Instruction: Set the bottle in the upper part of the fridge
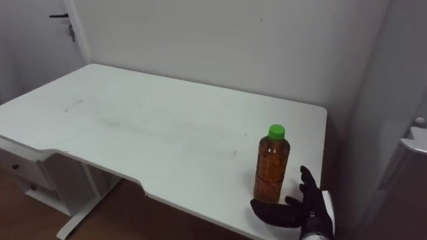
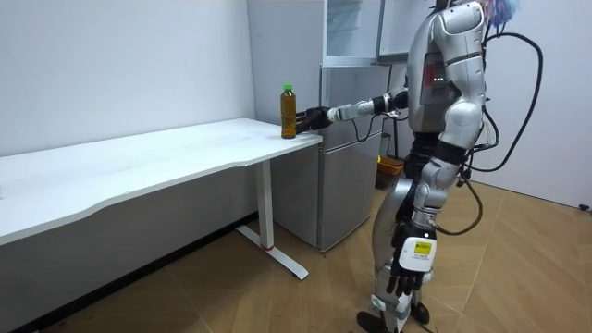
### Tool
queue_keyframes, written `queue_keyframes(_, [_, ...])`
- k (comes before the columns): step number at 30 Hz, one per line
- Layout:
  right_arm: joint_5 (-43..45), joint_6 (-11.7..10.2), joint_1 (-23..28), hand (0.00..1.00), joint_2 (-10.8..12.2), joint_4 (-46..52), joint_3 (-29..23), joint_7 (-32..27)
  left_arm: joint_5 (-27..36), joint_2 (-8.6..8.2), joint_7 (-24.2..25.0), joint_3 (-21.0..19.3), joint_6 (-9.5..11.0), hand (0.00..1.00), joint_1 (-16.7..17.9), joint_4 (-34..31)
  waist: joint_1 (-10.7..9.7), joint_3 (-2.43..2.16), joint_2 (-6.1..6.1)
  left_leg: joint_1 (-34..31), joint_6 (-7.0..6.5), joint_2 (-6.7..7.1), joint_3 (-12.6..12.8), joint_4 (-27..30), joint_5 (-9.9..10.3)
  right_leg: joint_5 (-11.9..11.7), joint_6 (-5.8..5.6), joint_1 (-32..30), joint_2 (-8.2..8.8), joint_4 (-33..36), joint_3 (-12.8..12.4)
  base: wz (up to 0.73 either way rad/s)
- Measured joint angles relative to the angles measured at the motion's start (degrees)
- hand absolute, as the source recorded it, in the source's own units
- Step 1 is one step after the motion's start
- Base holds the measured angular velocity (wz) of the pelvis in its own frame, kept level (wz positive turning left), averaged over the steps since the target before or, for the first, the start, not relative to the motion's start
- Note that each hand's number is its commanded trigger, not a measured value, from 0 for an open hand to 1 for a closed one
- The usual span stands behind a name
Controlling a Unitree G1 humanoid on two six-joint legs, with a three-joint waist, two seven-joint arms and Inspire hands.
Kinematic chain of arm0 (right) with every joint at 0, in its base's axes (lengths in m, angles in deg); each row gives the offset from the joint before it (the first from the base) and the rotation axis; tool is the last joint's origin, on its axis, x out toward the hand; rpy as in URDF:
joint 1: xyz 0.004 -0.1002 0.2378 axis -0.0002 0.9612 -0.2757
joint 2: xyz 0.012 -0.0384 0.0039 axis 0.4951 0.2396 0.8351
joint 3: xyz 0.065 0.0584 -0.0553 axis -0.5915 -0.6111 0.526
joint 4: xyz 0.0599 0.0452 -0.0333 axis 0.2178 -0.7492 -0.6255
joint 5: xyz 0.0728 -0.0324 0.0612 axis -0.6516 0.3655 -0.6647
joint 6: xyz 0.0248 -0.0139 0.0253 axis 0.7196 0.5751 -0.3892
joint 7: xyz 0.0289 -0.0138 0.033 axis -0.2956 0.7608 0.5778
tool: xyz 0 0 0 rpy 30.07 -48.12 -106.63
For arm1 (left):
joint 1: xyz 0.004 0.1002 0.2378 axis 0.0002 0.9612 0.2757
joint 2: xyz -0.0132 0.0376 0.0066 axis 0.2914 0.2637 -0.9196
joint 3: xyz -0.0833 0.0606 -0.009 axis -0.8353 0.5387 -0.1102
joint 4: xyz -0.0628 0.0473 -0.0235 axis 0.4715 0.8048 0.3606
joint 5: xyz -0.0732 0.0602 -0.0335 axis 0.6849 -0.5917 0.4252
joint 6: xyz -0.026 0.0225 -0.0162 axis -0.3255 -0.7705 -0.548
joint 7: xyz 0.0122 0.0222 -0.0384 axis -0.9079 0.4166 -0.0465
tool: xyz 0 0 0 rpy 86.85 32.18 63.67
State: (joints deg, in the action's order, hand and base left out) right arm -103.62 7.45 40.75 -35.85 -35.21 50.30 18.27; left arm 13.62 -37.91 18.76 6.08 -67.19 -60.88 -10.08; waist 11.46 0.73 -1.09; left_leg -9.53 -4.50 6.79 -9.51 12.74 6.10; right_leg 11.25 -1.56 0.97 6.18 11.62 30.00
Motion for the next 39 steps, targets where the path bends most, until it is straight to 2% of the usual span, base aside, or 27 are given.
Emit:
queue_keyframes(10, [0.46,0.12,-2.05,0.0,-0.01,0.11,0.55,-3.65,-0.09,0.18,-1.45,1.08,-0.12,0.0,-0.03,-0.07,2.19,0.24,-0.76,-2.07,0.2,0.03,-0.57,-0.07,-0.84,-0.15,0.21,-2.15,-0.04,0.29,0.17,0.03])
queue_keyframes(14, [0.46,0.13,-3.54,0.0,-0.02,0.11,0.55,-3.77,-0.1,0.28,-1.5,1.06,-0.11,0.0,-0.06,0.1,2.94,0.12,-1.41,-2.1,0.22,0.03,-0.63,-0.08,-0.86,-0.15,0.21,-2.18,-0.05,0.29,0.19,0.0])
queue_keyframes(21, [0.49,0.06,-4.56,0.0,-0.01,0.48,0.83,-4.28,-0.73,0.74,-1.42,1.0,0.0,0.0,-0.06,2.33,3.15,0.14,-2.44,-1.81,0.22,0.11,-0.96,-0.09,-0.84,-0.16,0.17,-1.64,-0.1,0.08,0.51,0.01])
queue_keyframes(31, [0.26,-0.01,-4.92,0.0,-0.12,3.06,1.88,-5.77,-1.18,1.05,-1.31,1.06,-0.18,0.0,0.27,2.38,3.39,0.15,-2.93,-1.78,0.31,0.06,-1.02,-0.02,-0.9,-0.17,0.17,-1.59,-0.2,0.04,0.3,0.0])
queue_keyframes(39, [-0.11,-0.09,-4.97,0.0,-0.04,0.47,2.53,-5.66,-3.73,1.06,-1.44,2.21,-0.82,0.0,0.59,3.58,5.27,0.21,-2.88,-1.8,0.37,0.16,-1.51,-0.01,-0.93,-0.18,0.19,-1.58,-0.24,0.04,0.23,0.02])
